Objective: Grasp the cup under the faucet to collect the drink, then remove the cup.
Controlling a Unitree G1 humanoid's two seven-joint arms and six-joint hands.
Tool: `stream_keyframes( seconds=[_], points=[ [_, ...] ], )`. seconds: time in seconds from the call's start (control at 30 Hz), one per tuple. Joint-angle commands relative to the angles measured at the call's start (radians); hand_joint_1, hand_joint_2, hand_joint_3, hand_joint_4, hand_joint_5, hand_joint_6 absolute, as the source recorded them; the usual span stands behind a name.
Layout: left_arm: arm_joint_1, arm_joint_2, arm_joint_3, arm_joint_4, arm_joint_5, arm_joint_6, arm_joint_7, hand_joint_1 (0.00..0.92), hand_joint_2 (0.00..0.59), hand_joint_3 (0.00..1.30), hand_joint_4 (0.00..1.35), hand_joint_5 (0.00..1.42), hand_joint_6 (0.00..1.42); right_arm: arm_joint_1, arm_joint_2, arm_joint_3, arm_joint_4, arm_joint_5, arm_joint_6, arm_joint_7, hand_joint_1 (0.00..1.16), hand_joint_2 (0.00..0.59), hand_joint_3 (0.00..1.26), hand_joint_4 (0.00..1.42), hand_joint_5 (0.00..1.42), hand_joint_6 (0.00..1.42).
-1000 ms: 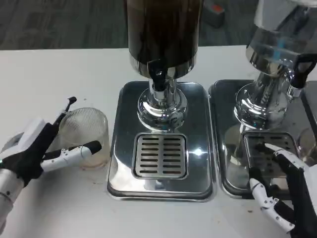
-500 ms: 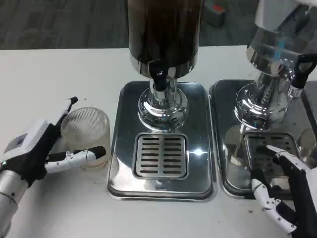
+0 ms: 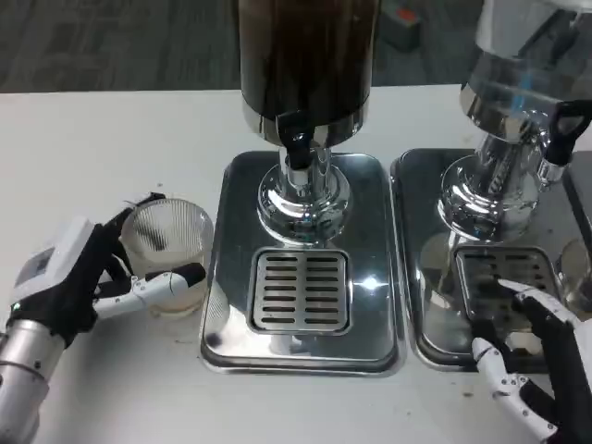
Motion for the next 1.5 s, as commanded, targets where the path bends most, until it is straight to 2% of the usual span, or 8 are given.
stream_keyframes(
  seconds=[0.03, 0.27, 0.33, 0.67, 0.97, 1.13, 1.5],
  points=[
    [0.008, -0.011, -0.004, 0.005, 0.011, -0.038, 0.052, 0.240, 0.067, 0.45, 0.64, 0.82, 1.08, 0.009, -0.002, -0.015, -0.013, 0.008, 0.000, 0.007, 0.24, 0.438, 0.35, 0.26, 0.29, 0.38],
    [0.027, -0.013, 0.000, -0.002, 0.024, -0.062, 0.146, 0.247, 0.083, 0.57, 0.80, 0.93, 1.19, 0.013, -0.002, -0.016, -0.010, 0.009, -0.003, 0.007, 0.18, 0.441, 0.35, 0.26, 0.29, 0.38],
    [0.034, -0.012, 0.001, -0.006, 0.030, -0.067, 0.176, 0.251, 0.087, 0.60, 0.83, 0.95, 1.21, 0.012, -0.003, -0.016, -0.008, 0.009, -0.005, 0.007, 0.17, 0.427, 0.35, 0.26, 0.29, 0.38],
    [0.084, 0.019, 0.040, -0.052, 0.032, -0.112, 0.284, 0.256, 0.093, 0.63, 0.86, 0.98, 1.24, 0.007, -0.002, -0.017, -0.006, 0.015, -0.011, 0.013, 0.16, 0.437, 0.35, 0.26, 0.29, 0.37],
    [0.129, 0.033, 0.098, -0.144, 0.020, -0.161, 0.284, 0.254, 0.091, 0.63, 0.87, 0.98, 1.25, -0.003, 0.000, -0.012, -0.003, 0.021, -0.018, 0.014, 0.16, 0.439, 0.35, 0.26, 0.29, 0.37],
    [0.135, 0.016, 0.099, -0.208, 0.021, -0.176, 0.250, 0.245, 0.093, 0.63, 0.87, 0.98, 1.25, -0.007, 0.004, -0.012, -0.007, 0.025, -0.026, 0.012, 0.16, 0.439, 0.35, 0.26, 0.29, 0.37],
    [0.099, -0.074, 0.081, -0.232, 0.016, -0.164, 0.132, 0.238, 0.094, 0.63, 0.88, 0.98, 1.26, 0.004, 0.024, -0.005, -0.031, 0.025, -0.034, 0.004, 0.17, 0.449, 0.35, 0.26, 0.29, 0.37]
  ],
)
